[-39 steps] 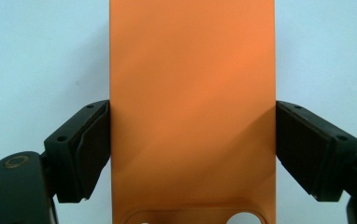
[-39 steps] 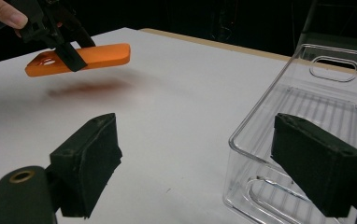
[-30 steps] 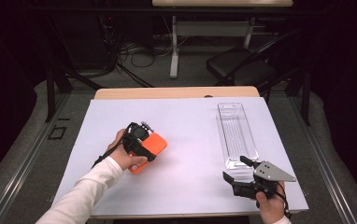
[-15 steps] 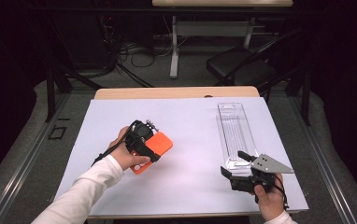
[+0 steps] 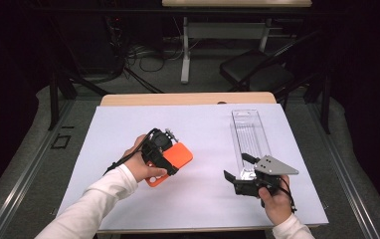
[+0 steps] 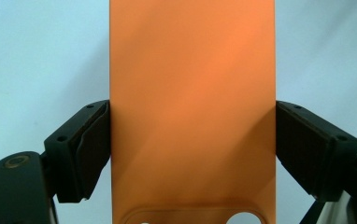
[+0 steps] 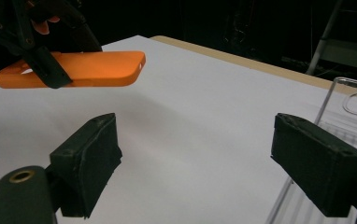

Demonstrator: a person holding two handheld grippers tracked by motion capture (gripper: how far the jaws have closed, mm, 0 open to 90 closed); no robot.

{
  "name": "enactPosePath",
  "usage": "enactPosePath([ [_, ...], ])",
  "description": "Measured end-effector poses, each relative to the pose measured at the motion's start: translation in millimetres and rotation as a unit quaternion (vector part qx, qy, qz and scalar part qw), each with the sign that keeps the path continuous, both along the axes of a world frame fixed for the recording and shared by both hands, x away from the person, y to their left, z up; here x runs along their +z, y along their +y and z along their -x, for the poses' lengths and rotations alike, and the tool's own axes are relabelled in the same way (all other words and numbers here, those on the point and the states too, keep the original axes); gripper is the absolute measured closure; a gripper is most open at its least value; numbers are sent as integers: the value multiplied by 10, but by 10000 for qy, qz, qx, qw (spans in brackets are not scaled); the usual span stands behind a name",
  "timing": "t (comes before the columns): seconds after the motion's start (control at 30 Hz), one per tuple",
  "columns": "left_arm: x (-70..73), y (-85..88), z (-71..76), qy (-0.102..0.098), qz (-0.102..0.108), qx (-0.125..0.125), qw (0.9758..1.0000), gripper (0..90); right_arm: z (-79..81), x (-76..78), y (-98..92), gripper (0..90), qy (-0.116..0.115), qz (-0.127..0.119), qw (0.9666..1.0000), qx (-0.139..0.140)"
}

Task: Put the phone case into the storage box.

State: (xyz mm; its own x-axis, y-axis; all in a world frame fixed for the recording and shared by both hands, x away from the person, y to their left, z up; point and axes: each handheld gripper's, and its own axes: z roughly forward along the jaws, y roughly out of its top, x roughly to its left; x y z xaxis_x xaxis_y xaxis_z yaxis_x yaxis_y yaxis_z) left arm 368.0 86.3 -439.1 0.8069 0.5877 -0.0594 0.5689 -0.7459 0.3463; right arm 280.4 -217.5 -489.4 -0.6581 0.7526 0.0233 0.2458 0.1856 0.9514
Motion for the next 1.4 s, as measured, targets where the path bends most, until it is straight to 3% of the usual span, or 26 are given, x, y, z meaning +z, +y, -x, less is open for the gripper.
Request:
enactPosePath([
  [0.43, 29, -87, 30, 57, -35, -170, 9998, 161, -159, 8, 255, 146, 222, 210, 9987, 411],
  [0.7, 21, -129, 40, 90, -70, -245, 9996, 161, -166, 3, 301, 143, 280, 38, 9970, 718],
  [0.97, 32, -182, 41, 100, -92, -324, 9994, 161, -159, 24, 331, 142, 261, 342, 9962, 759],
  [1.03, 40, -193, 39, 107, -101, -350, 9993, 161, -146, 26, 339, 146, 214, 444, 9958, 766],
  [1.2, 48, -222, 38, 115, -126, -392, 9991, 161, -104, 36, 371, 158, -148, 827, 9933, 798],
  [1.4, 58, -244, 33, 124, -143, -417, 9990, 161, -56, 70, 413, 181, -572, 1348, 9859, 811],
])
